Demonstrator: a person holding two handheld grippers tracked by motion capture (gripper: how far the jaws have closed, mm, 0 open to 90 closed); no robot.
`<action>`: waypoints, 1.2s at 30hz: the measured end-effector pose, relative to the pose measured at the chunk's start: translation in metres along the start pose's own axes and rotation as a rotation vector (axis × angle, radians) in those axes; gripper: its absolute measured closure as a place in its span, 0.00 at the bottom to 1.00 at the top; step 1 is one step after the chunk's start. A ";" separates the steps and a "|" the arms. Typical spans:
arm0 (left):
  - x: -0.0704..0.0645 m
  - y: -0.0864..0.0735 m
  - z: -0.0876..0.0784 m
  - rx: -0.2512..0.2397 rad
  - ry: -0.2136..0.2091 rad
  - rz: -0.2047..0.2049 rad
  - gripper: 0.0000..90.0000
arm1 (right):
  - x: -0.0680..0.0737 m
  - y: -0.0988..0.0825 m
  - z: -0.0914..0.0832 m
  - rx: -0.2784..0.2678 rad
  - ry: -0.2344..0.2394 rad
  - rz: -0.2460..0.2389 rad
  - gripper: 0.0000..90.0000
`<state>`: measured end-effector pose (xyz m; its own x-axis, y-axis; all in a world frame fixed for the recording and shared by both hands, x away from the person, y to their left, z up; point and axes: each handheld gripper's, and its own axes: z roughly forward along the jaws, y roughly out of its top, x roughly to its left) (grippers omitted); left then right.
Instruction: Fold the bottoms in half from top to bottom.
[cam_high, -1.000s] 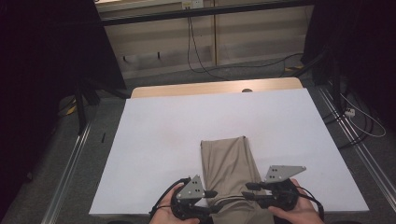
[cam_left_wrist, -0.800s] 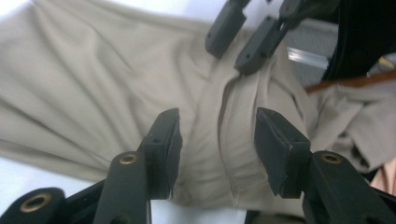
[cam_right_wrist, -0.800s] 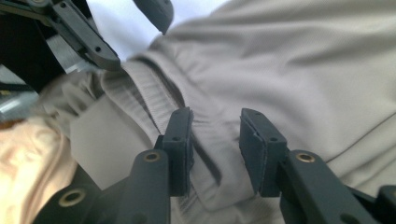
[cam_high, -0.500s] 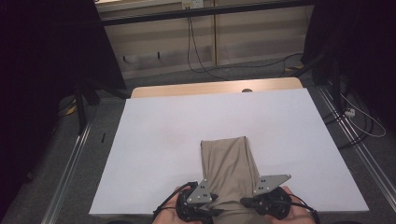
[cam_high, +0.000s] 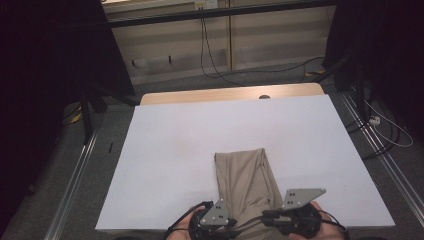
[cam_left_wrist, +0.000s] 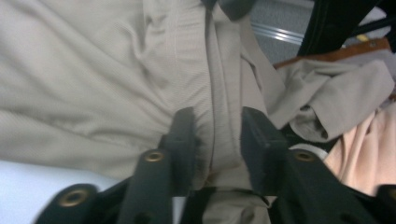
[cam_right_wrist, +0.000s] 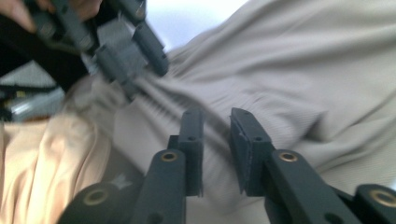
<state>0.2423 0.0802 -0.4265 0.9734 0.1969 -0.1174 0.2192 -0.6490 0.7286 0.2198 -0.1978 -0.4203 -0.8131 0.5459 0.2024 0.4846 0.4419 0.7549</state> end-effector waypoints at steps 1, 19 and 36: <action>0.005 0.001 -0.003 -0.018 0.013 -0.020 0.62 | -0.005 0.003 -0.002 -0.011 -0.032 0.002 0.76; 0.169 0.047 0.016 -0.085 0.329 -0.217 0.52 | -0.144 0.077 0.060 -0.004 -0.346 0.129 0.72; 0.182 0.022 0.018 -0.069 0.341 -0.296 0.67 | -0.168 0.056 0.067 0.018 -0.364 0.173 0.77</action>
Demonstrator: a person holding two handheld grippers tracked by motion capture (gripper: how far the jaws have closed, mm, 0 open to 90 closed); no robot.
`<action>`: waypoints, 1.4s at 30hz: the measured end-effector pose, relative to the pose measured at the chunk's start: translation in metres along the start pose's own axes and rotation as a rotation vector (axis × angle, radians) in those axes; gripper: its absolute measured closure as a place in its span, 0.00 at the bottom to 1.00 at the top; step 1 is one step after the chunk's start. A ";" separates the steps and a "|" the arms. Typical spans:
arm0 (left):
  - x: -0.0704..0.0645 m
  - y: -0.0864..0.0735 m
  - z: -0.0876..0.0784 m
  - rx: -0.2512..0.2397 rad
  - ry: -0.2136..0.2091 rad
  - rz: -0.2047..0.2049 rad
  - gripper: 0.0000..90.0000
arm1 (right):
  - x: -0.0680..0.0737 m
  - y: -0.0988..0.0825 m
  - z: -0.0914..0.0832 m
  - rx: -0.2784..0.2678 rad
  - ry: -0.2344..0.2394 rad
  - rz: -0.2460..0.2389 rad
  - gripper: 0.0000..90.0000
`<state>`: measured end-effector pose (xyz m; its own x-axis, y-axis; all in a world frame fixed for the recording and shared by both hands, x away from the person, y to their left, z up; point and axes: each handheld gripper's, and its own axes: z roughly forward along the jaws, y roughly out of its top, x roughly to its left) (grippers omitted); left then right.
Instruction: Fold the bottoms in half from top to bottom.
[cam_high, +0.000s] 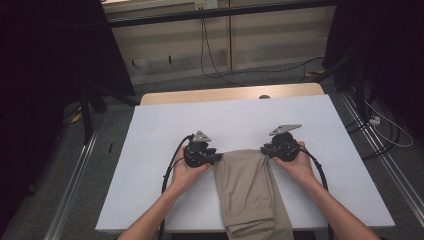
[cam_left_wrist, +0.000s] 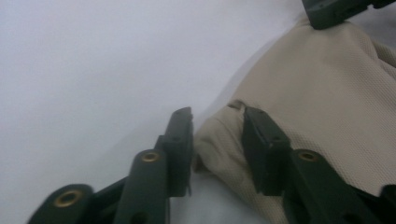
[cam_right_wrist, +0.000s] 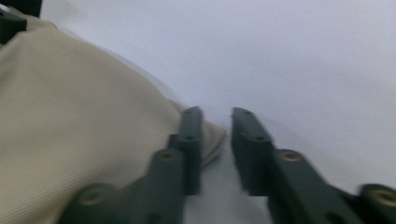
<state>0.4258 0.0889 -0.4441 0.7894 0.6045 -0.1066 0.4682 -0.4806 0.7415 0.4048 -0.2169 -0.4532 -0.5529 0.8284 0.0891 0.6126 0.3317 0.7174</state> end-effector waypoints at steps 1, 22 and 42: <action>0.001 0.000 0.001 -0.003 -0.001 0.004 0.67 | -0.002 0.000 -0.001 -0.008 0.023 0.015 0.75; -0.011 -0.003 0.016 0.052 -0.122 0.015 0.77 | 0.008 0.002 0.007 0.033 0.124 -0.109 0.74; 0.001 0.017 -0.026 -0.104 -0.072 -0.142 0.90 | 0.011 0.028 -0.009 -0.062 0.155 -0.001 0.96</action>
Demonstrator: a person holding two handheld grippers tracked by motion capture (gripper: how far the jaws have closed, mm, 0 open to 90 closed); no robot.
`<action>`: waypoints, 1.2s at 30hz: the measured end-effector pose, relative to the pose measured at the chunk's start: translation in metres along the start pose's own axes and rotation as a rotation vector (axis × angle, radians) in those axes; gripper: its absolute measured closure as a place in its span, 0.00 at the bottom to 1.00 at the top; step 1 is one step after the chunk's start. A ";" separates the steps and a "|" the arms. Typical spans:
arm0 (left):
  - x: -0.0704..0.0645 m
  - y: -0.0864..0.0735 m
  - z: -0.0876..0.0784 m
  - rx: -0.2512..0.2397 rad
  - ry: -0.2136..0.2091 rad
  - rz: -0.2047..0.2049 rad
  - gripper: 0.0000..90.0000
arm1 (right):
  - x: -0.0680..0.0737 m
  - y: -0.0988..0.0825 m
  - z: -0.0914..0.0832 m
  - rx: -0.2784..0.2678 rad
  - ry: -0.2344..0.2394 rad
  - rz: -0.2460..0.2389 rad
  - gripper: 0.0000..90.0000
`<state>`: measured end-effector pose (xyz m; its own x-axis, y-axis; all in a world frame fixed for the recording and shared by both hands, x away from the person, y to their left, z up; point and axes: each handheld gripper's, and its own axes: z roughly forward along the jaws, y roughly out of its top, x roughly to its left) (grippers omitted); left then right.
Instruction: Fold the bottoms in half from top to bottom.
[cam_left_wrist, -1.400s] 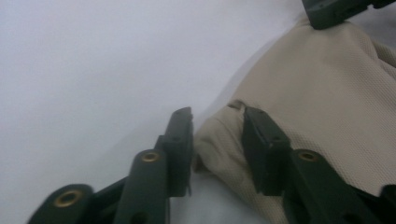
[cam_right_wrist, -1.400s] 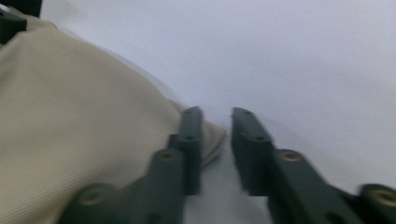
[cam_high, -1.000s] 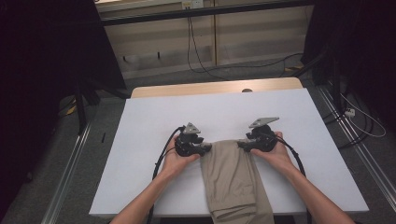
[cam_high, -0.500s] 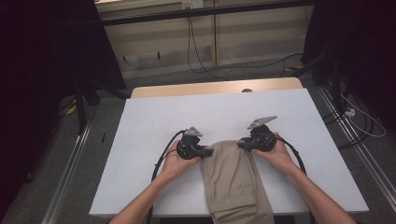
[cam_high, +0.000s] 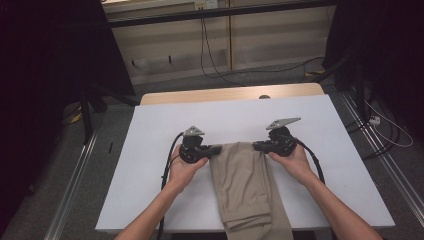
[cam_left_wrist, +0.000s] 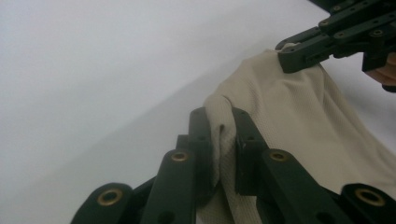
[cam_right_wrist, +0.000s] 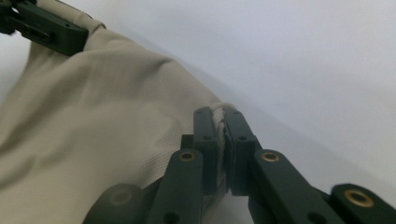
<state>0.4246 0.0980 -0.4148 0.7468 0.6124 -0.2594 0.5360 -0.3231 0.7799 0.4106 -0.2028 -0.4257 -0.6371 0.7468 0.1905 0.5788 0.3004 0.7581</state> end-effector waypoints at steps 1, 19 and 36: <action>0.002 0.003 -0.001 -0.008 0.002 -0.009 0.90 | 0.000 0.004 -0.001 -0.016 -0.001 0.005 0.96; 0.032 0.088 -0.030 -0.167 0.149 -0.030 0.90 | -0.010 0.097 -0.013 -0.206 -0.052 0.068 0.96; 0.056 0.165 0.006 -0.239 0.207 -0.056 0.90 | -0.054 0.165 -0.028 -0.253 -0.175 0.100 0.96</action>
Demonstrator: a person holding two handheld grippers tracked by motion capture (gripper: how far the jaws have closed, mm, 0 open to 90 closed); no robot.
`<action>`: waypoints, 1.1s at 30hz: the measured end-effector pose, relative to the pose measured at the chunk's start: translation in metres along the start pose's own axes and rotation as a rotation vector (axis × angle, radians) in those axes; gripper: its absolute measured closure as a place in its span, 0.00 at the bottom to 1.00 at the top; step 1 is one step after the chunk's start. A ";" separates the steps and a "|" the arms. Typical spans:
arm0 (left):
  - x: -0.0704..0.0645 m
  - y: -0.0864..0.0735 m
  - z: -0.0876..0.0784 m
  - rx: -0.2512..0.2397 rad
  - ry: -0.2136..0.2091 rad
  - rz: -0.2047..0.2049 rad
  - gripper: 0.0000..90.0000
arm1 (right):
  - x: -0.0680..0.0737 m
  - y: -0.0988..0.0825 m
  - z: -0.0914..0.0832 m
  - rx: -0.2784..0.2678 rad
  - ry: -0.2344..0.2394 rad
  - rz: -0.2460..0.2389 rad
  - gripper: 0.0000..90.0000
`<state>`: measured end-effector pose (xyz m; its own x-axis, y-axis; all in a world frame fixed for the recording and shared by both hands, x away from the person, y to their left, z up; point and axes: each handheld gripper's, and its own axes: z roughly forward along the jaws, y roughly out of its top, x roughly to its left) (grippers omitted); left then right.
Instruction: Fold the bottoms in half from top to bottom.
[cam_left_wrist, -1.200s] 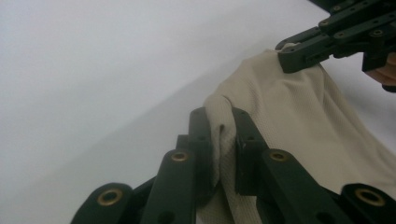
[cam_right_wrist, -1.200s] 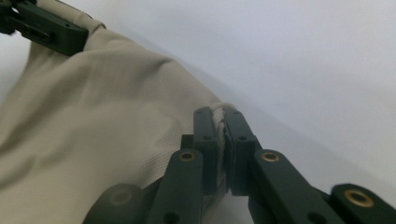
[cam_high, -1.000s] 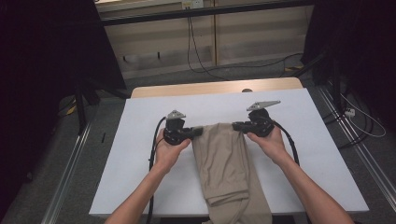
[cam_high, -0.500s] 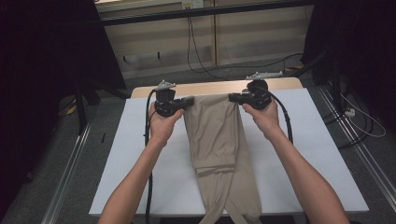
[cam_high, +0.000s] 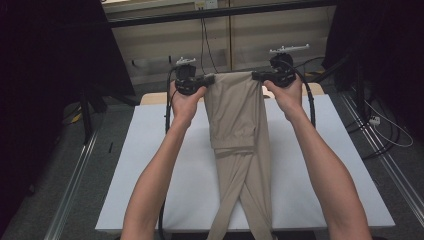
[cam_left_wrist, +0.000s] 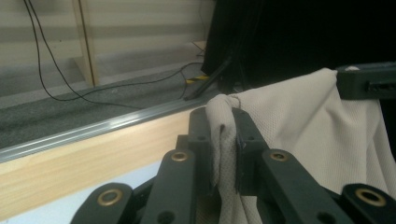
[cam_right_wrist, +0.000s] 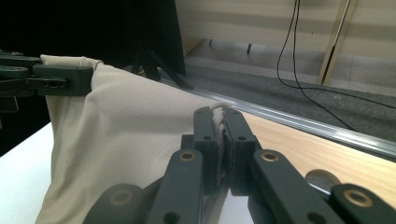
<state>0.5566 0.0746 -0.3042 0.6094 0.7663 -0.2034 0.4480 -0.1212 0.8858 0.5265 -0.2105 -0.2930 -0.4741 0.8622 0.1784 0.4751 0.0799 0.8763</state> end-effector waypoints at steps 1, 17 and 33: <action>0.003 -0.001 0.004 0.012 0.003 -0.003 0.90 | -0.002 -0.001 0.005 0.008 -0.006 0.000 0.96; 0.023 -0.051 0.015 0.130 0.000 -0.051 0.42 | -0.011 -0.038 0.038 0.089 -0.097 0.030 0.60; -0.075 -0.202 -0.128 0.301 -0.232 0.152 0.43 | 0.103 -0.185 -0.094 0.216 0.202 -0.118 0.82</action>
<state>0.3367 0.1229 -0.4145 0.7991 0.5673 -0.1989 0.4923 -0.4278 0.7580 0.3202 -0.1837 -0.3944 -0.6626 0.7258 0.1849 0.5443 0.2970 0.7846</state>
